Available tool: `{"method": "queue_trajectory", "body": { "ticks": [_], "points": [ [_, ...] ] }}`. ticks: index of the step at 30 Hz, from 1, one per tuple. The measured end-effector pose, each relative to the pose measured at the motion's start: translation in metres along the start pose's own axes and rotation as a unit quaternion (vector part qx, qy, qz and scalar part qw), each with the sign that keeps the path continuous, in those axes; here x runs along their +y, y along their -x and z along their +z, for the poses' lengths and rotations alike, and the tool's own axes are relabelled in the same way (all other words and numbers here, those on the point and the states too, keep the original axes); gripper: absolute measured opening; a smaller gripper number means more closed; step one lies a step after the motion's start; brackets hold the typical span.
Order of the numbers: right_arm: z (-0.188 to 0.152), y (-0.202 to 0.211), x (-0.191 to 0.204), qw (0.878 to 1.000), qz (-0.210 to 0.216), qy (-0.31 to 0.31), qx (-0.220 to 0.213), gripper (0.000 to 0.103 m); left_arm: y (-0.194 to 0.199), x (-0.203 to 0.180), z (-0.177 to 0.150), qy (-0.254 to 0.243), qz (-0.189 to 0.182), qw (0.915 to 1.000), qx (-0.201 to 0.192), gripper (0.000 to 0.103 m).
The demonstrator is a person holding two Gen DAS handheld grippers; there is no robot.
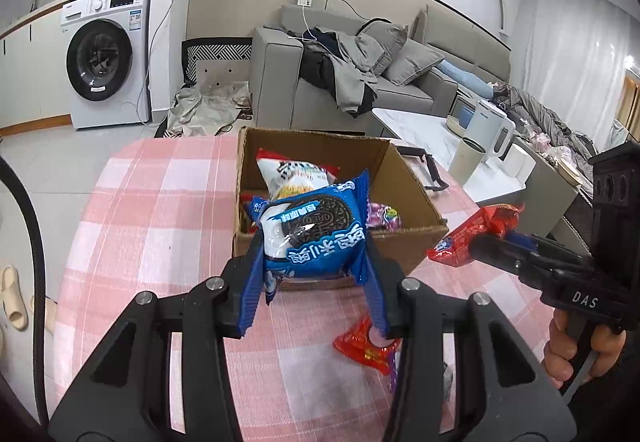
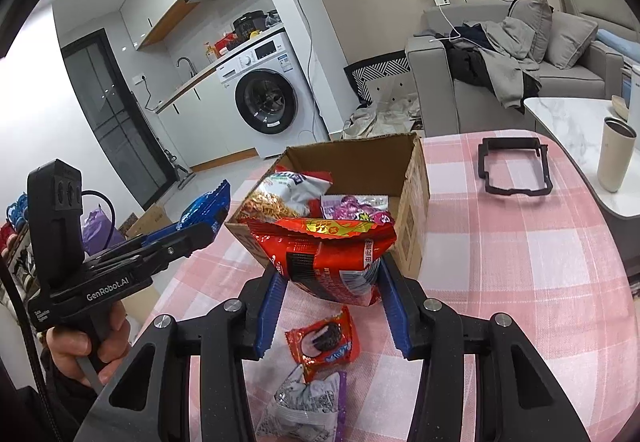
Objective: Organize snacks
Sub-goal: 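Lower the Oreo pack and chip bag into the box and open both tools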
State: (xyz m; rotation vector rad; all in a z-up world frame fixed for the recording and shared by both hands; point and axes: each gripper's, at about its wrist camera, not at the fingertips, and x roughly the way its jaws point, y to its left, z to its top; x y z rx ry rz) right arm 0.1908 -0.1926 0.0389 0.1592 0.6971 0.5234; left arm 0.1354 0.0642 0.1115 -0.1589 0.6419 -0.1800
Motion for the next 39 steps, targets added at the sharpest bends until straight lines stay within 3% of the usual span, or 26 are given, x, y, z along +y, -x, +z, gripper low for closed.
{"method": "queue_trajectory", "body": {
  "ticks": [6, 16, 39],
  "points": [
    [0.013, -0.007, 0.007, 1.000, 0.002, 0.004, -0.004, 0.047, -0.009, -0.006, 0.016, -0.006, 0.004, 1.0000, -0.002, 0.041],
    [0.034, -0.032, 0.012, 1.000, 0.003, 0.002, -0.002, 0.047, -0.055, -0.031, 0.041, -0.021, 0.015, 0.9997, 0.001, 0.041],
    [0.058, -0.084, -0.003, 0.999, -0.018, -0.005, 0.026, 0.047, -0.123, -0.037, 0.053, -0.042, 0.024, 0.9987, 0.018, 0.041]
  ]
}}
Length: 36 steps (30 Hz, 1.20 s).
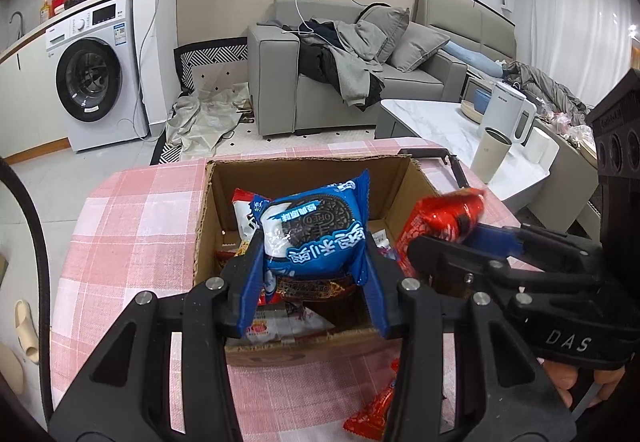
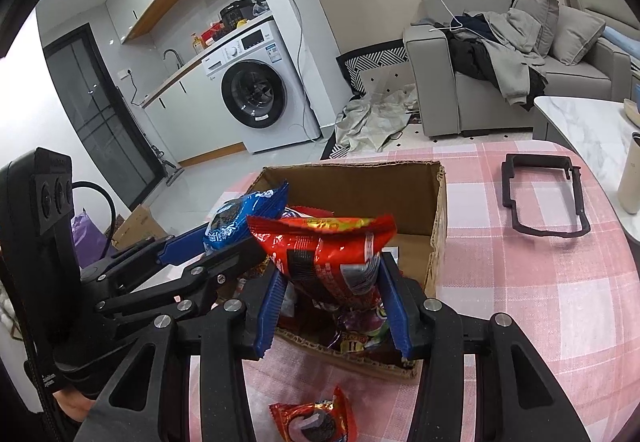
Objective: Organize snacks
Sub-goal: 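Lower the Oreo pack and chip bag into the box and open both tools, then move left tool to the white-purple snack bag while right tool approaches the red Oreo pack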
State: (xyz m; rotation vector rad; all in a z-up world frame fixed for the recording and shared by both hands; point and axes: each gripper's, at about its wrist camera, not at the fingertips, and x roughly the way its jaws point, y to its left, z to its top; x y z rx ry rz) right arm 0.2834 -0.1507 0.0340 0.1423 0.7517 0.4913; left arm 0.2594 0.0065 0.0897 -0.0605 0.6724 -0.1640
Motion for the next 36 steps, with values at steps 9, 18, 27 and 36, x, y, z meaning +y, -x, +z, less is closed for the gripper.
{"method": "queue_trajectory", "body": {
  "ticks": [9, 18, 27, 36],
  "points": [
    [0.006, -0.008, -0.008, 1.000, -0.008, 0.000, -0.002, 0.047, -0.038, 0.006, 0.005, 0.002, 0.002, 0.9998, 0.019, 0.041],
    [-0.003, 0.022, -0.014, 1.000, -0.022, 0.016, -0.013, 0.083, -0.028, 0.006, -0.002, -0.002, 0.001, 0.9998, 0.020, 0.059],
    [-0.031, 0.054, -0.018, 0.999, -0.035, 0.011, -0.013, 0.102, 0.019, 0.000, -0.022, 0.001, 0.018, 0.9998, -0.006, 0.102],
    [-0.067, 0.063, -0.012, 1.000, -0.026, 0.013, 0.012, 0.102, 0.057, -0.005, -0.062, -0.005, 0.019, 0.9998, -0.001, 0.102]
  ]
}}
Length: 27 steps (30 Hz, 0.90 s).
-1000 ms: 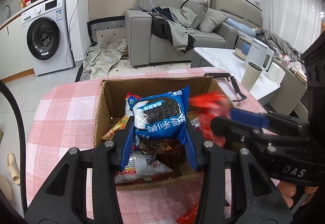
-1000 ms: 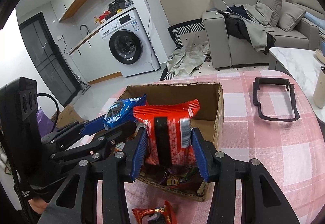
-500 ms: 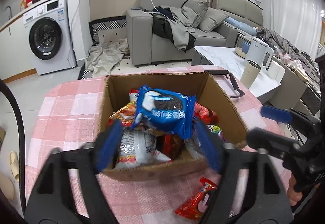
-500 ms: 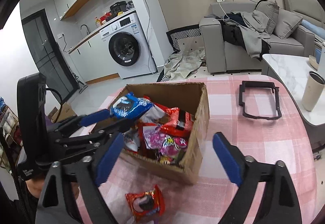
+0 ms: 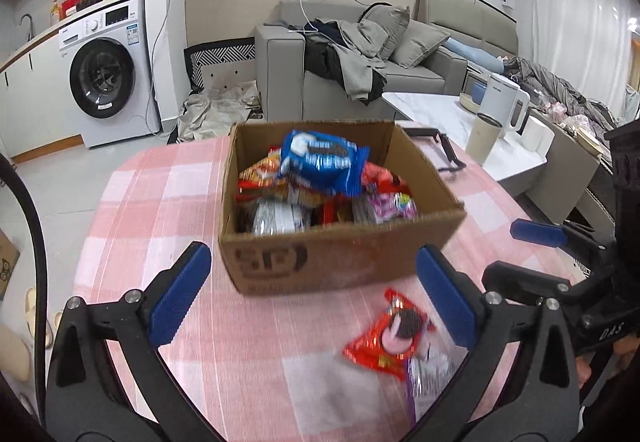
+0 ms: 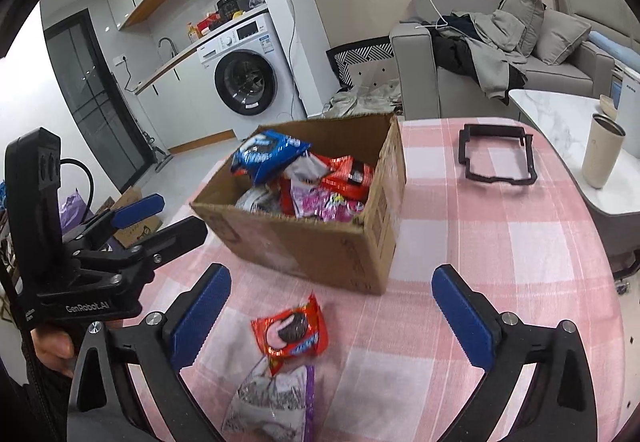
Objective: Organize snacks
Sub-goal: 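Move left tool to the white-purple snack bag while right tool approaches the red Oreo pack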
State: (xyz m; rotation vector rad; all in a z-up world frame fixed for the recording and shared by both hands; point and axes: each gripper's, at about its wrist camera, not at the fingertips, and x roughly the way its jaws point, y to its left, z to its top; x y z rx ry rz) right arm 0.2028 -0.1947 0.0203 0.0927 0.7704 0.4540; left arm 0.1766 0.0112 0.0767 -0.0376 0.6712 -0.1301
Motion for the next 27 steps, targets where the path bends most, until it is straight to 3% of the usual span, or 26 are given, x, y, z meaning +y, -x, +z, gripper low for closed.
{"method": "queue_trajectory", "body": {
  "ticks": [8, 27],
  "points": [
    [-0.028, -0.002, -0.004, 1.000, -0.005, -0.011, 0.021, 0.102, 0.014, -0.005, -0.040, 0.004, -0.007, 0.9997, 0.025, 0.102],
    [-0.047, -0.009, -0.032, 0.998, -0.033, -0.033, 0.050, 0.102, -0.006, -0.058, -0.105, -0.011, -0.087, 0.9912, 0.100, 0.102]
  ]
}}
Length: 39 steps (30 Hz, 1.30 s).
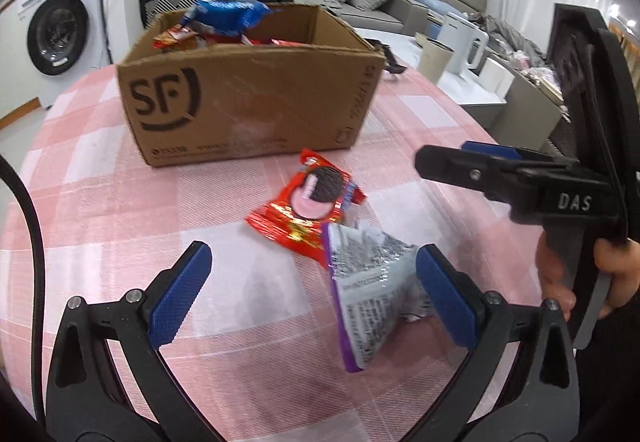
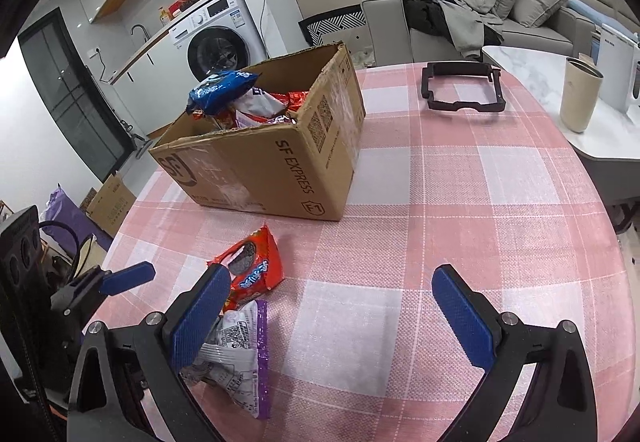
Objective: Organize snacks
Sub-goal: 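Move left tool to the white-purple snack bag while right tool approaches the red Oreo pack, then grasp the white-purple snack bag with left tool while right tool grips the red Oreo pack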
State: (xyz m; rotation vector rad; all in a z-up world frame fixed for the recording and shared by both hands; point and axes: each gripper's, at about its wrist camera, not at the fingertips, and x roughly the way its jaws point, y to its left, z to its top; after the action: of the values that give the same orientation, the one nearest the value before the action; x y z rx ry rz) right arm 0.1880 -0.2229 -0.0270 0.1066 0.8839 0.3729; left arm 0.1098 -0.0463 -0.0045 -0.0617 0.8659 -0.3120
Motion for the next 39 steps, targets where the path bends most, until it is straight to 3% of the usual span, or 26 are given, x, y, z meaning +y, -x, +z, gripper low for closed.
{"method": "queue_trajectory", "body": {
  "ticks": [3, 5, 11, 20, 39],
  "points": [
    [-0.001, -0.002, -0.002, 1.000, 0.000, -0.002, 0.002, 0.102, -0.008, -0.008, -0.004, -0.008, -0.020, 0.9996, 0.017, 0.092],
    [-0.002, -0.002, -0.002, 1.000, 0.000, -0.003, 0.003, 0.102, -0.014, -0.012, -0.007, -0.014, -0.033, 0.9988, 0.033, 0.076],
    [-0.002, -0.006, -0.001, 1.000, 0.001, -0.002, 0.006, 0.102, -0.022, -0.023, -0.011, -0.018, -0.079, 0.9956, 0.046, 0.046],
    [-0.004, -0.009, 0.001, 1.000, 0.005, -0.001, 0.009, 0.102, -0.020, -0.023, -0.009, -0.020, -0.079, 0.9960, 0.038, 0.039],
    [-0.001, -0.036, 0.029, 0.998, 0.030, 0.027, 0.038, 0.102, 0.022, 0.037, -0.012, 0.035, -0.027, 0.9990, -0.002, 0.039]
  ]
}}
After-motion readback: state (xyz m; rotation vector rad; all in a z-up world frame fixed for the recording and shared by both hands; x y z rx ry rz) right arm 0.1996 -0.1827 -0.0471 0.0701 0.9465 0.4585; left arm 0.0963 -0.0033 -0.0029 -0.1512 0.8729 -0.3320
